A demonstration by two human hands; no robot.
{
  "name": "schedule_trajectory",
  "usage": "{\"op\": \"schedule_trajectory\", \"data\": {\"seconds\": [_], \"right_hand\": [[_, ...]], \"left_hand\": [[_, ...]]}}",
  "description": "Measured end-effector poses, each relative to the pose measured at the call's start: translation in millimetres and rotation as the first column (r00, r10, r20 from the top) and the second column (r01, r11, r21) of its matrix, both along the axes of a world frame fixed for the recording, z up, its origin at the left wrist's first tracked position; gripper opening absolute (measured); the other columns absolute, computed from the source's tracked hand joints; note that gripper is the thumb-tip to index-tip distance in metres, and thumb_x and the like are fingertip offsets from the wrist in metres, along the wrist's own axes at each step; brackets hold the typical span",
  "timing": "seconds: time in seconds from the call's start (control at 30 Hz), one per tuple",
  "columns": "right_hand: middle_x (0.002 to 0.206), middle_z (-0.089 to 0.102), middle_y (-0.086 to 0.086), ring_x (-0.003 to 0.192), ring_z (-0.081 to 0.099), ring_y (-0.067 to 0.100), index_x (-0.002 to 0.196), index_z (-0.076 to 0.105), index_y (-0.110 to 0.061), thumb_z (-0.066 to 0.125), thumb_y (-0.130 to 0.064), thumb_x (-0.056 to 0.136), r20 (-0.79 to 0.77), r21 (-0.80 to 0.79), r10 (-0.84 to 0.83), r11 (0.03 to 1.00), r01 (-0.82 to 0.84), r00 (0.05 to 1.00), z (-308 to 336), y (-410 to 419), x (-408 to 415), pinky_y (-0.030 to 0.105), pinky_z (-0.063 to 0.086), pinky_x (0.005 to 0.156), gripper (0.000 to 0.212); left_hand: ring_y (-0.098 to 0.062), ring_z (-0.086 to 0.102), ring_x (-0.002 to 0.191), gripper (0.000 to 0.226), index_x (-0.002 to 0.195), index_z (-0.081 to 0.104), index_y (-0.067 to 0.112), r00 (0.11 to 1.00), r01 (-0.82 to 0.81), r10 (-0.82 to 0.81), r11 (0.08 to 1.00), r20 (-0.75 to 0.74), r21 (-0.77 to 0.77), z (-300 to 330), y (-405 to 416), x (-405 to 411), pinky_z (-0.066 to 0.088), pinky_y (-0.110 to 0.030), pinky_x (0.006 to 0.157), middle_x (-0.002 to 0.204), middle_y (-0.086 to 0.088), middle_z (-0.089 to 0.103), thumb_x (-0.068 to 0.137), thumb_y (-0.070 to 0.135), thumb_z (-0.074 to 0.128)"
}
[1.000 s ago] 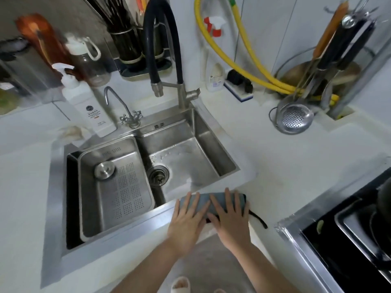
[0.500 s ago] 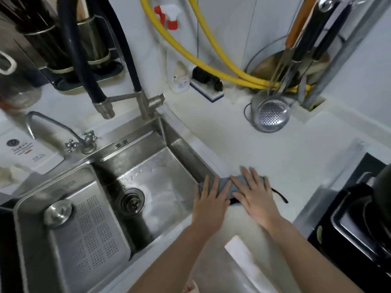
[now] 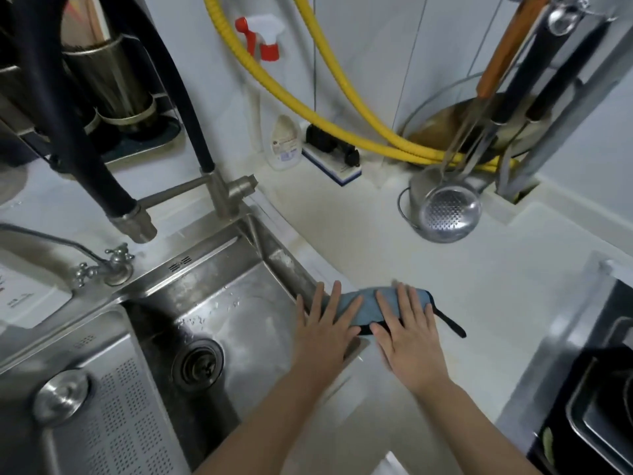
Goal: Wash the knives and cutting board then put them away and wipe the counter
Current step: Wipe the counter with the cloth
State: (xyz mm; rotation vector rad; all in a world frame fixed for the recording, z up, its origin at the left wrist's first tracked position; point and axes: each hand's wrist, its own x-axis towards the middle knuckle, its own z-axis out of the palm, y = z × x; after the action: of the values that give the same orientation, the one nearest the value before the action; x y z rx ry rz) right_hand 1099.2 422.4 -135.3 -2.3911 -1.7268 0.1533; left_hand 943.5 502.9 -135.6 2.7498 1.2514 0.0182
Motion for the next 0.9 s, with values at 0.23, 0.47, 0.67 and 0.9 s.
{"op": "schedule_trajectory", "data": {"seconds": [0.23,0.47,0.67,0.9], "right_hand": [[0.146,0.041,0.017,0.137,0.022,0.028,0.142,0.029,-0.024,0.004,-0.052,0.098,0.051,0.025,0.127,0.991,-0.128,0.991,-6.4,108.4,1.8,0.046,0.018,0.107,0.058],[0.134,0.053,0.019,0.126,0.048,0.035,0.133,0.049,-0.021,0.007,-0.049,0.099,0.054,0.086,0.171,0.981,-0.175,0.984,-9.0,215.0,-13.0,0.052,0.04,0.1,0.061],[0.124,0.063,0.008,0.11,0.059,0.027,0.125,0.051,-0.039,0.038,-0.047,0.085,0.168,0.243,0.298,0.911,-0.333,0.94,-14.3,240.2,7.2,0.044,0.043,0.089,0.043],[0.112,0.065,0.003,0.103,0.058,0.025,0.113,0.064,-0.04,0.044,-0.05,0.08,0.133,0.328,0.308,0.883,-0.335,0.942,-19.3,274.1,11.6,0.042,0.029,0.097,0.04]], "left_hand": [[-0.031,0.02,0.144,0.056,0.146,0.025,0.039,0.973,-0.204,0.207,0.978,-0.098,0.04,16.9,78.7,0.0,0.011,-0.055,0.115,0.156,0.0,0.017,0.092,0.046,0.013],[-0.036,0.062,0.108,0.037,0.118,0.065,0.034,0.913,-0.402,0.408,0.907,-0.028,0.127,9.9,166.2,-2.4,0.052,-0.047,0.087,0.124,-0.013,0.063,0.084,0.043,0.053],[-0.025,0.062,0.086,0.047,0.109,0.07,0.024,0.858,-0.497,0.472,0.863,0.205,0.093,9.1,184.6,6.6,0.051,-0.031,0.069,0.102,-0.005,0.067,0.064,0.016,0.082],[-0.034,0.04,0.135,0.05,0.138,0.047,0.01,0.88,-0.423,0.414,0.906,0.231,-0.014,-12.4,204.1,8.1,0.036,-0.047,0.109,0.144,-0.015,0.045,0.096,0.029,0.029]]}}
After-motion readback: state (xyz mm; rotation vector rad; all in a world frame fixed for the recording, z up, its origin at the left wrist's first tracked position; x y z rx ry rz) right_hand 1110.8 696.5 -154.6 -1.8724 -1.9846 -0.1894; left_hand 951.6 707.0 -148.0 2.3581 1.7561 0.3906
